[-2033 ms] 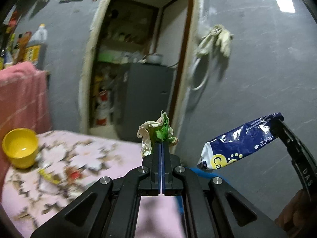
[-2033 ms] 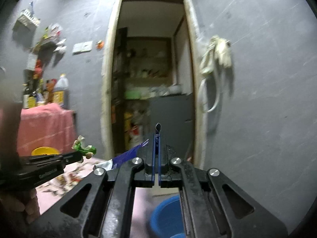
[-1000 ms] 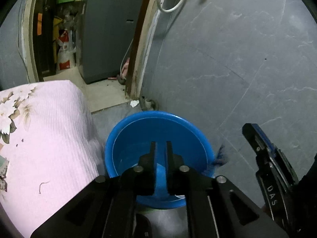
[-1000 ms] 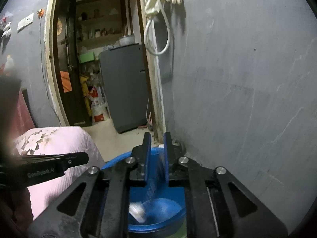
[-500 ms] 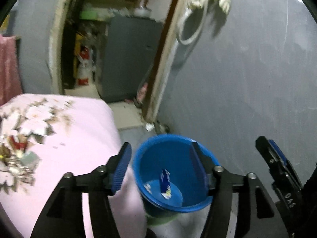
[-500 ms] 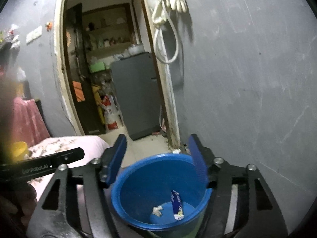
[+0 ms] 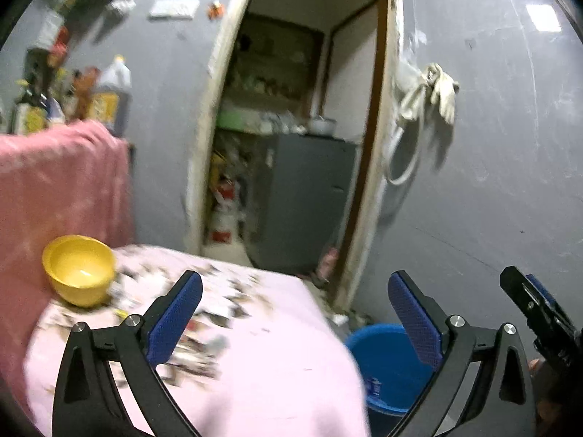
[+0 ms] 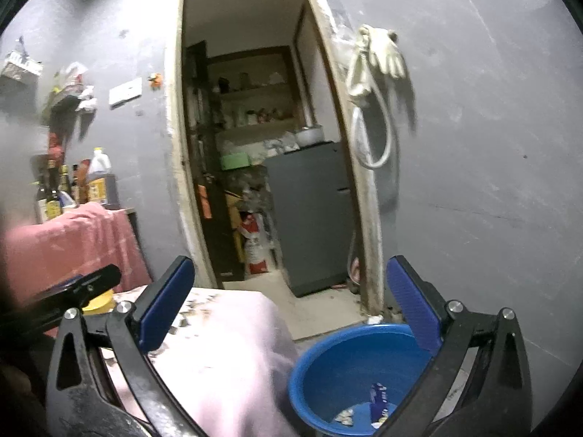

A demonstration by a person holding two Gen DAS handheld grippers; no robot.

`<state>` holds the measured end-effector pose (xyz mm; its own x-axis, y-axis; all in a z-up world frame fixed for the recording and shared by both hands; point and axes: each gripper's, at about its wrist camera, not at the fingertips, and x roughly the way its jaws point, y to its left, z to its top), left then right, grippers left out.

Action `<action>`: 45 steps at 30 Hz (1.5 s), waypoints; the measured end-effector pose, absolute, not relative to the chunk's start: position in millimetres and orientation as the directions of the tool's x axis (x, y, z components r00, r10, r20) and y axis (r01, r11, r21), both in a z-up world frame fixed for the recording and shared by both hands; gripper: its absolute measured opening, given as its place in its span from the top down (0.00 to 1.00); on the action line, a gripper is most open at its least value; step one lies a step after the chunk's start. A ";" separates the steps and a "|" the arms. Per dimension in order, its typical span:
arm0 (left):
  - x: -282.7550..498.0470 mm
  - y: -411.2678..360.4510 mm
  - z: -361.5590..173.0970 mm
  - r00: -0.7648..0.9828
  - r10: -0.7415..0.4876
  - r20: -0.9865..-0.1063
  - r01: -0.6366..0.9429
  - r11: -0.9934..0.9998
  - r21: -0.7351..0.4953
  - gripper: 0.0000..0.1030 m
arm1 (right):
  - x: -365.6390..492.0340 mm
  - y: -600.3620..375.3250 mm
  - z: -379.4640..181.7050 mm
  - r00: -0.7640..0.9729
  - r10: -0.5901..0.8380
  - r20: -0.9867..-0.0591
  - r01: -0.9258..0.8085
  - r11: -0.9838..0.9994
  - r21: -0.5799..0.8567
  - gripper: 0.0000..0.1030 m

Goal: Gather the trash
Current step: 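Bring both tools back over the table scraps, then grasp the printed paper packet with left gripper while right gripper grasps silver-white wrapper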

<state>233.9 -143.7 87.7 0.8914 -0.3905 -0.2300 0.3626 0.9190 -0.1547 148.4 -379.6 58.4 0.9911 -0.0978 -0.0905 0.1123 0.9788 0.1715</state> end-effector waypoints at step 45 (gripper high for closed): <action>315.1 18.8 -26.8 0.801 -0.054 -0.596 0.019 0.998 -0.065 0.04 | 305.8 -187.8 -32.4 0.804 0.238 -0.545 -0.243 0.968 0.064 0.01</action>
<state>315.1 18.8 -26.8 0.8013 -0.0540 -0.5958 0.0188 0.9977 -0.0651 305.8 -187.8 -32.4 0.8041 0.2377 -0.5450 -0.2425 0.9680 0.0643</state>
